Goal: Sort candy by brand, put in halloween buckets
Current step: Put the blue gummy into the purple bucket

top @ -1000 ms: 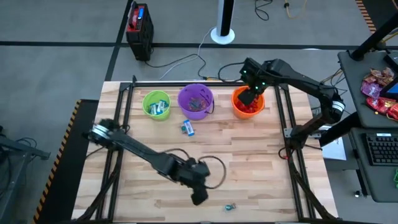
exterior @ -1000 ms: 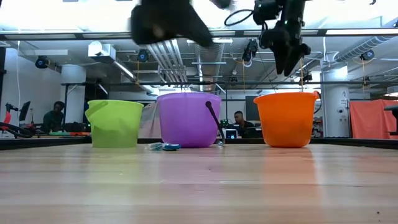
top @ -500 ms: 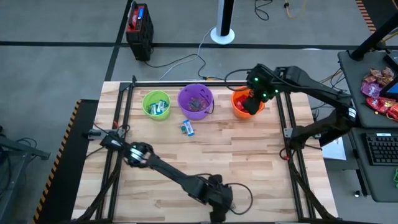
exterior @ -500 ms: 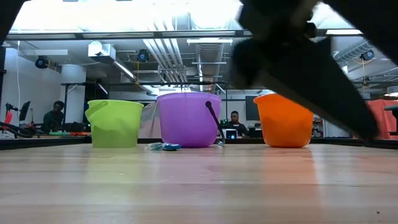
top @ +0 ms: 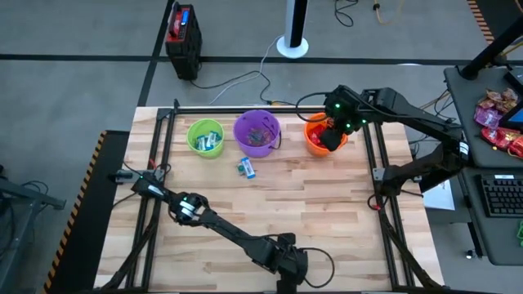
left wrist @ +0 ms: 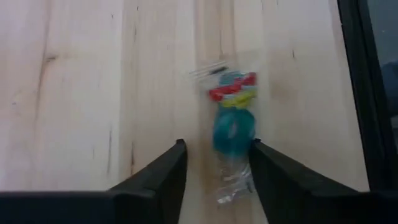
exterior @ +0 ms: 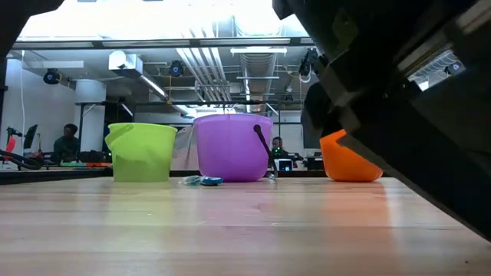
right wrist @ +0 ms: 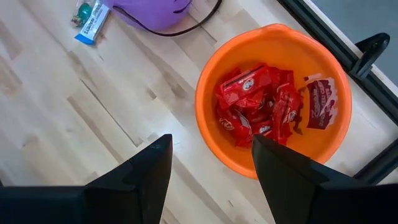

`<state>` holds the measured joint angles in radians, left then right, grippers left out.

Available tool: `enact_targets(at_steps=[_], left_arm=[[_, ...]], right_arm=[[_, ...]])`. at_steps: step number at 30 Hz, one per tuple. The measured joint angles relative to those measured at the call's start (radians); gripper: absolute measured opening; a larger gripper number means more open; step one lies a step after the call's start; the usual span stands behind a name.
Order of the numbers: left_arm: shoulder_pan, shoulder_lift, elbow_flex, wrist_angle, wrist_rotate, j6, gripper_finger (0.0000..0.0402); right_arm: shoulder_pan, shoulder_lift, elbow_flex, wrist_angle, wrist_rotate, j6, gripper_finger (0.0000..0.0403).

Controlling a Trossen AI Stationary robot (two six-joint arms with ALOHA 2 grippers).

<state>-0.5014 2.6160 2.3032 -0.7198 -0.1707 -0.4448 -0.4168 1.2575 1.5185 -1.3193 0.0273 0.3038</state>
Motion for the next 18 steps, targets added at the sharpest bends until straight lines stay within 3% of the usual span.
enact_targets(at_steps=[4,8,13,18], left_arm=[[0.0,0.0,-0.01,-0.008,-0.007,0.018,0.0102],[0.002,-0.003,-0.009,-0.043,-0.006,0.031,0.0019],[0.0,-0.049,-0.009,-0.188,-0.02,0.032,0.0004],[0.005,-0.17,-0.011,-0.442,-0.151,0.015,0.0001]], right_arm=[[0.0,0.0,0.0,-0.007,0.0,0.0,0.0212],[0.0,-0.001,0.0,-0.01,0.001,0.0,0.0212],[0.019,-0.012,-0.009,-0.008,-0.001,-0.009,0.0212],[0.078,-0.074,-0.068,0.052,-0.002,0.041,0.0212]])
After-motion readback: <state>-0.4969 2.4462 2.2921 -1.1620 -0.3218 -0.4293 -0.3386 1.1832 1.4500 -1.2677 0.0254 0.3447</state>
